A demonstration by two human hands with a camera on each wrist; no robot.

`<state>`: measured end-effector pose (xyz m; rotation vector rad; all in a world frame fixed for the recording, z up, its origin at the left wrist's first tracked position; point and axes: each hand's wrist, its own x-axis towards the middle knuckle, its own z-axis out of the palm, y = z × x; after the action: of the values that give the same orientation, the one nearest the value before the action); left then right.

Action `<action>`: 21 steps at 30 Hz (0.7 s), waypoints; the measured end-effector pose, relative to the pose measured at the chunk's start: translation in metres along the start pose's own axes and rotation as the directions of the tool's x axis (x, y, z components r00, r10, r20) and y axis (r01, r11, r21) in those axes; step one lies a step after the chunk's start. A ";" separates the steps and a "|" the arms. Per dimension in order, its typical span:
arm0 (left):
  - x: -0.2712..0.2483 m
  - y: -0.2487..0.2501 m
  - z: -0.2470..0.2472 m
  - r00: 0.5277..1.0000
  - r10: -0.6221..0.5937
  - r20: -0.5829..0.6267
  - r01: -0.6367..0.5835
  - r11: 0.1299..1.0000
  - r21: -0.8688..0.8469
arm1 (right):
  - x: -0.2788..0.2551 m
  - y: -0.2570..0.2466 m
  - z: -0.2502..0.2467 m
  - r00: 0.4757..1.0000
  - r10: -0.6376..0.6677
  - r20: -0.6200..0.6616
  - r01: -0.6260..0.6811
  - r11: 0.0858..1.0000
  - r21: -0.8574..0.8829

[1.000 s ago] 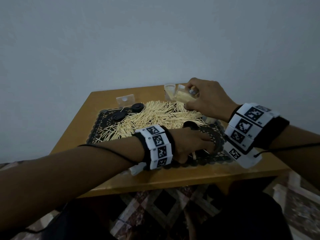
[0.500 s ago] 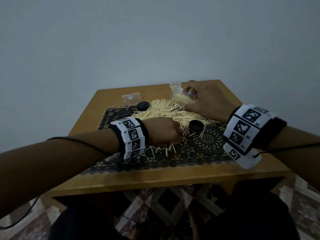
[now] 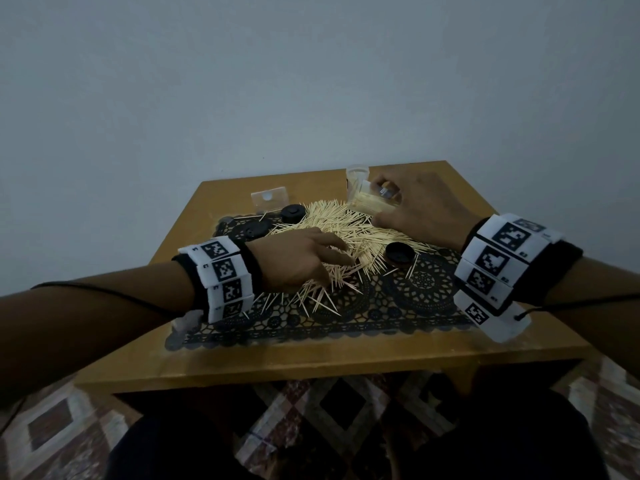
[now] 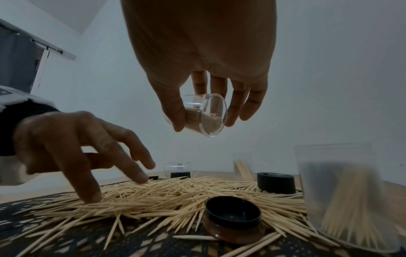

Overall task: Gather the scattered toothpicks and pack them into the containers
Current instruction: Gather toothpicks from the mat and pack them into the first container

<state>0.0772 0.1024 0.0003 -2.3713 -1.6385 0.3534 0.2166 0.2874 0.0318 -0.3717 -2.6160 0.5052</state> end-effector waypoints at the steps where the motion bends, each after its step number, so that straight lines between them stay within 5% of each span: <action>1: -0.003 0.001 0.000 0.997 -0.057 -0.046 0.054 0.995 -0.080 | 0.000 0.000 0.000 1.000 -0.004 0.000 0.004 1.000 0.001; 4: -0.007 0.008 -0.003 0.953 -0.272 -0.134 0.219 0.924 -0.314 | 0.001 -0.001 -0.001 1.000 -0.014 0.011 0.014 1.000 -0.002; 7: -0.001 0.017 -0.005 0.893 -0.449 -0.044 0.389 0.817 -0.426 | 0.003 -0.002 -0.002 1.000 -0.010 0.008 0.010 1.000 0.004; 12: 0.019 0.024 0.000 0.964 -0.211 0.162 0.237 0.958 -0.161 | 0.006 -0.008 0.000 1.000 -0.015 0.005 0.014 1.000 0.022; 21: -0.020 0.005 0.007 0.992 -0.091 0.086 0.090 0.996 0.018 | 0.010 -0.014 0.018 0.997 -0.050 0.066 0.047 0.998 0.036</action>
<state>0.0725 0.0821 -0.0072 -2.2921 -1.7692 0.4542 0.1966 0.2728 0.0266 -0.2841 -2.6695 0.5551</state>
